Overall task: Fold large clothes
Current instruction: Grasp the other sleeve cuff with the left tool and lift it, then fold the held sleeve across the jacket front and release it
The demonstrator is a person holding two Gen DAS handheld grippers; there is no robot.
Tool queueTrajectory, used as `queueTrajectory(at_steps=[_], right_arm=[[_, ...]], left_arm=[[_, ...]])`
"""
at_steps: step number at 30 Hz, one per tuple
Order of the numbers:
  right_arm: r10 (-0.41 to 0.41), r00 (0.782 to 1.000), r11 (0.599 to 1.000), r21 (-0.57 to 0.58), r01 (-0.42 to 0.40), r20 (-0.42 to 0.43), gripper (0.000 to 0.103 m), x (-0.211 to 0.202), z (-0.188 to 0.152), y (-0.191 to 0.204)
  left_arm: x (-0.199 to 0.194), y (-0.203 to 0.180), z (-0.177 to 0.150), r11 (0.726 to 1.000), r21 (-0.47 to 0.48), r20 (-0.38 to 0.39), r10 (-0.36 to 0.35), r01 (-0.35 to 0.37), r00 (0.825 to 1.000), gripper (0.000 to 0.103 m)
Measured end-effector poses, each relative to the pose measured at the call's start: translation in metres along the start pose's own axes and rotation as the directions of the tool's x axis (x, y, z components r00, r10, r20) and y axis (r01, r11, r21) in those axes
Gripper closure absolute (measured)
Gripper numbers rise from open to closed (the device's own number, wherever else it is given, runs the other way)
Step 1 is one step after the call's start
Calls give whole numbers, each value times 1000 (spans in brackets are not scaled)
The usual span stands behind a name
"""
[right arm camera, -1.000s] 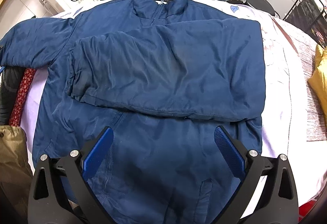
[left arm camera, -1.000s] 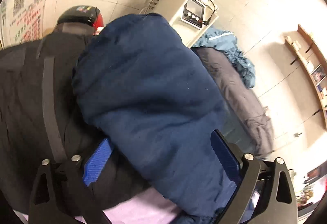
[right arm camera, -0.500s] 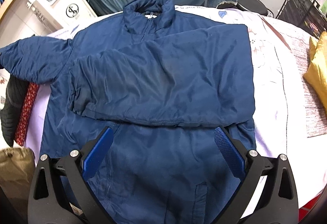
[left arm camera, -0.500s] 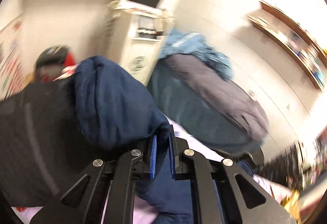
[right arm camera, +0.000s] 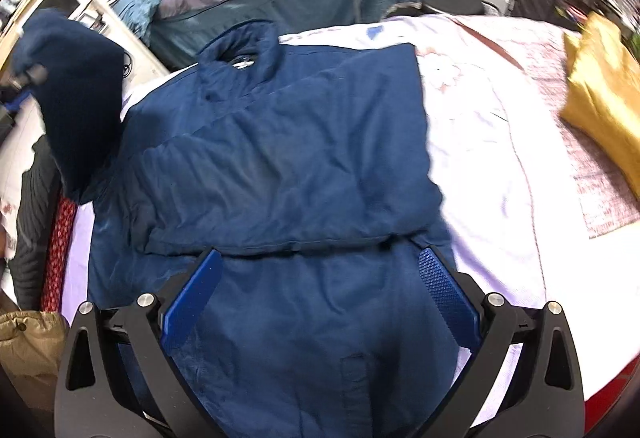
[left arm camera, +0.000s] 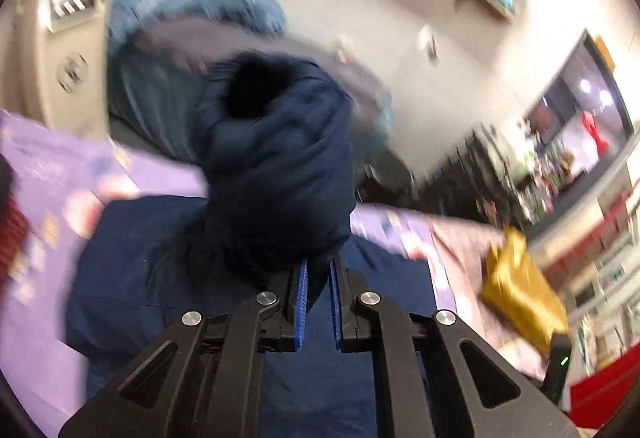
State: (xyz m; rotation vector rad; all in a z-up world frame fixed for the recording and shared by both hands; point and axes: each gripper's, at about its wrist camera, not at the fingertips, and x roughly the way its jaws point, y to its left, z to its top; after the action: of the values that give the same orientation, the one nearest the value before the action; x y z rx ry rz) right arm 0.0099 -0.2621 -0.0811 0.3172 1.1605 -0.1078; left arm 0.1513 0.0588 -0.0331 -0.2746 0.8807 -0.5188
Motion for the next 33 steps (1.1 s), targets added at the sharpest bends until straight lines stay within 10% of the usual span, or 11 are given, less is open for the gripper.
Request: queueTrajectory(at_steps=[4,7,15,17,18,19,26,33], right_arm=[[-19,1000,999,38,19,-15,5,2,-4,-17],[-25,999,999,40,27,-33,5,6,-5,-21],[20,997,999,26,-19,-71,5,24,11,-13],[54,996,998,15,-53,-75,5,32,22,-1],[67,995,998,9,-67,-76,5,34,27,4],[84,994,996,-2,-85,-76,5,39,35,13],[131,990,981,-134,-138,-56,5,58,79,84],[-87,990,934,-353,44,-108,5,119,74,131]], left_arm=[[78,-30,-54,999,50,-196,23,-13,980,93],[129,-30,-86,997,52,-351,78,-64,933,93],[134,-14,-94,997,25,-443,82,-79,893,85],[129,-16,-97,998,22,-455,61,-57,888,61],[118,-14,-98,999,6,-450,35,-36,893,20],[111,-15,-99,1000,-8,-432,5,-10,902,7],[64,-18,-108,991,85,-333,128,-106,934,6],[11,44,-135,944,67,-315,328,-324,891,6]])
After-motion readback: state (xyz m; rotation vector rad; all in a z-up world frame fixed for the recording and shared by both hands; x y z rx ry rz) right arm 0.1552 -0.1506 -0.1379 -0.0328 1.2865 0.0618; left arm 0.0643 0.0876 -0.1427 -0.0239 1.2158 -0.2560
